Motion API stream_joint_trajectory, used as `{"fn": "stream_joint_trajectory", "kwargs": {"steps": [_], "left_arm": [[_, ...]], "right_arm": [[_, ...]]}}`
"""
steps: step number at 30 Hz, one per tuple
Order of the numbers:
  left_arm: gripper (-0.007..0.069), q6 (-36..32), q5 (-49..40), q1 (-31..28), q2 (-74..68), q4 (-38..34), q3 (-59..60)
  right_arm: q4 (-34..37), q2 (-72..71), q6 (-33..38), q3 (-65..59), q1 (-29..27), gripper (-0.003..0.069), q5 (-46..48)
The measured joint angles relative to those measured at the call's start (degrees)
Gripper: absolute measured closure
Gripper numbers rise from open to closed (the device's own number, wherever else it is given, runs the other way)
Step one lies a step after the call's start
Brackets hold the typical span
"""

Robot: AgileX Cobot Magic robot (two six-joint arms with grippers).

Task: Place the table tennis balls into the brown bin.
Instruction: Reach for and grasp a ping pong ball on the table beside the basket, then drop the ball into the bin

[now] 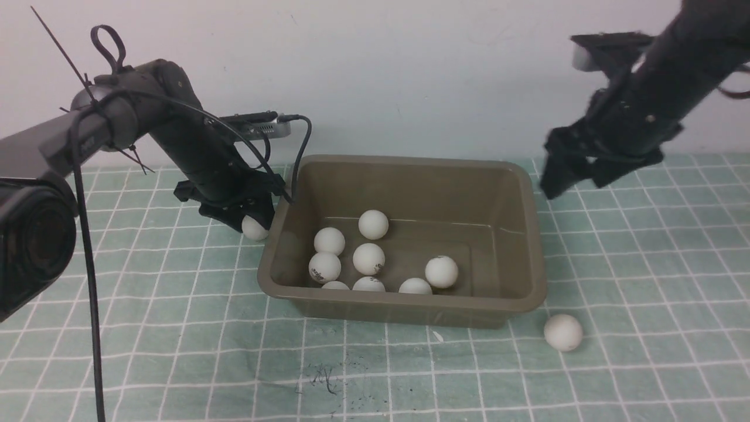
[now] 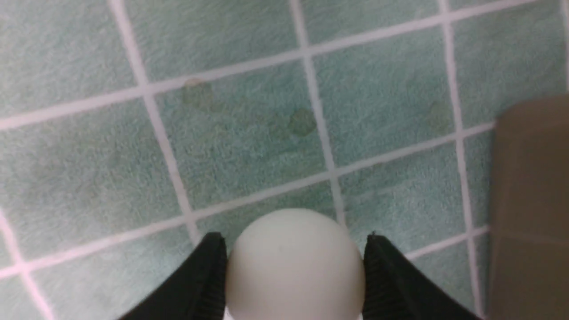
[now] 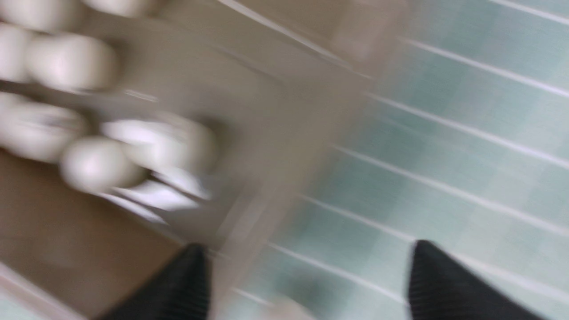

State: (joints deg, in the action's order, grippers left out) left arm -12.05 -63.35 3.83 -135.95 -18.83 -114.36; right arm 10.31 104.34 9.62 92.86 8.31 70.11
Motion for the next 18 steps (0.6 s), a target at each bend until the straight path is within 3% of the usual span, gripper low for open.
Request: {"fn": "stream_joint_trajectory", "kwargs": {"steps": [2,3,4,5,6,9,11,14,16,17,18], "left_arm": [[0.0272,0.21,-2.16,-0.06,0.67,1.36,-0.64],[0.0272,0.21,-2.16,-0.06,0.67,1.36,-0.64],[0.0272,0.58,-4.4,-0.43,2.17,1.87,-2.06],[0.0272,0.58,-4.83,-0.43,2.37,1.87,-2.44],[0.0272,0.58,-5.82,-0.74,4.87,1.94,-4.02],[0.0272,-0.45,-6.01,-0.56,8.86,-0.47,-5.95],[0.0272,-2.46,-6.63,0.56,11.05,-3.6,-6.41],[0.0272,-3.72,-6.81,2.47,11.23,-5.14,-6.43],[0.0263,-4.55,-6.88,6.25,9.16,-5.13,-6.43],[0.0259,-4.55,-6.88,6.52,8.94,-4.94,-6.43],[0.0207,-4.6,-6.88,8.69,7.18,-4.18,-6.43]], "right_arm": [[-2.55,-3.65,-1.86,-4.82,-2.4,0.0395,0.08],[-2.55,-3.96,-1.86,-5.34,-2.65,0.0395,0.08],[-1.6,-5.92,-2.3,-10.47,-4.52,0.0513,-0.41],[-1.29,-6.12,-2.3,-10.47,-4.52,0.0524,-0.54],[2.37,-6.86,-1.71,-15.84,-5.49,0.0585,-2.12],[8.55,-5.94,2.45,-22.99,-4.84,0.06,-6.8],[13.22,-3.97,7.4,-27.28,-2.71,0.0541,-11.83],[14.56,-1.99,9.53,-28.64,-0.73,0.0447,-15.44],[14.39,0.24,10.22,-28.8,1.3,0.0281,-19.68],[14.29,0.38,10.22,-28.8,1.3,0.0268,-19.92],[13.18,1.53,9.96,-28.8,1.96,0.0175,-21.03]]}}
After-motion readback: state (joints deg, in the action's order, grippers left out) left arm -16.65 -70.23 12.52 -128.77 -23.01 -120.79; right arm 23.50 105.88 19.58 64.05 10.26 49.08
